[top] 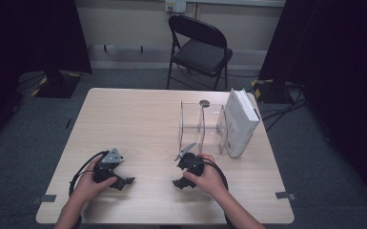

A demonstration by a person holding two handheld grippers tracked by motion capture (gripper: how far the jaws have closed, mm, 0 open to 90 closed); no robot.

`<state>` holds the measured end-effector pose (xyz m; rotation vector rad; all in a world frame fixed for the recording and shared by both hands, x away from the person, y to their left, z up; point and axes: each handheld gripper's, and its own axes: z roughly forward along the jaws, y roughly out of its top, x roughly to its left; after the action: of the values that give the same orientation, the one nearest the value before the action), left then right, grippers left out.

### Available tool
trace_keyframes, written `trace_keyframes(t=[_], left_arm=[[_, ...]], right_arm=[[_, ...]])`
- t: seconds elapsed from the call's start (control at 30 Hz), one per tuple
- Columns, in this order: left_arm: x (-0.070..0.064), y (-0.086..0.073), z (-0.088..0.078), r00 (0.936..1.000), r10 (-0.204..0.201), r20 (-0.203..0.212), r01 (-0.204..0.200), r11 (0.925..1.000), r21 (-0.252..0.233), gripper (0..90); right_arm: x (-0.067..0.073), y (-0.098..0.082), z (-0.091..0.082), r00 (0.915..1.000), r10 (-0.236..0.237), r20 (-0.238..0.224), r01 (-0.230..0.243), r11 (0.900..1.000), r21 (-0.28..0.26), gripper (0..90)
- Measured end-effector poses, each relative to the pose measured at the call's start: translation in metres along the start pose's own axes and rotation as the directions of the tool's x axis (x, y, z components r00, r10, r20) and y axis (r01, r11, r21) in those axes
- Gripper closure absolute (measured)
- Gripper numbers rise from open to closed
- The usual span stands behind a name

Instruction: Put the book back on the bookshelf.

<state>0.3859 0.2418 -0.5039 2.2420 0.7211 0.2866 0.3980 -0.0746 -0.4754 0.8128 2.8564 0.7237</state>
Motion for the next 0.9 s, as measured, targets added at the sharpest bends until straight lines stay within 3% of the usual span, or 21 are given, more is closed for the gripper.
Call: trace_keyframes(t=[0.1, 0.17, 0.4, 0.5, 0.9], left_arm=[[0.001, 0.000, -0.001, 0.9999, 0.013, 0.000, -0.013, 0.9999, 0.010, 0.0], [0.000, 0.000, 0.000, 1.0000, 0.000, 0.000, 0.000, 1.0000, 0.000, 0.0], [0.001, 0.000, -0.001, 0.9999, 0.013, -0.001, -0.013, 0.9999, 0.010, 0.0], [0.000, 0.000, 0.000, 1.0000, 0.005, 0.000, -0.005, 1.0000, 0.004, 0.0], [0.001, 0.000, -0.001, 0.9999, 0.013, 0.000, -0.013, 0.9999, 0.010, 0.0]], right_arm=[[0.004, -0.004, 0.002, 0.9987, -0.040, 0.032, 0.040, 0.999, -0.025, 12.3], [0.005, -0.006, 0.003, 0.9987, -0.037, 0.034, 0.039, 0.998, -0.047, 11.8], [0.004, -0.013, 0.004, 0.9983, -0.034, 0.047, 0.039, 0.994, -0.106, 10.6], [0.003, -0.018, 0.006, 0.9985, -0.029, 0.046, 0.036, 0.986, -0.162, 10.3], [0.003, -0.035, 0.009, 0.9985, -0.001, 0.054, 0.017, 0.955, -0.297, 10.1]])
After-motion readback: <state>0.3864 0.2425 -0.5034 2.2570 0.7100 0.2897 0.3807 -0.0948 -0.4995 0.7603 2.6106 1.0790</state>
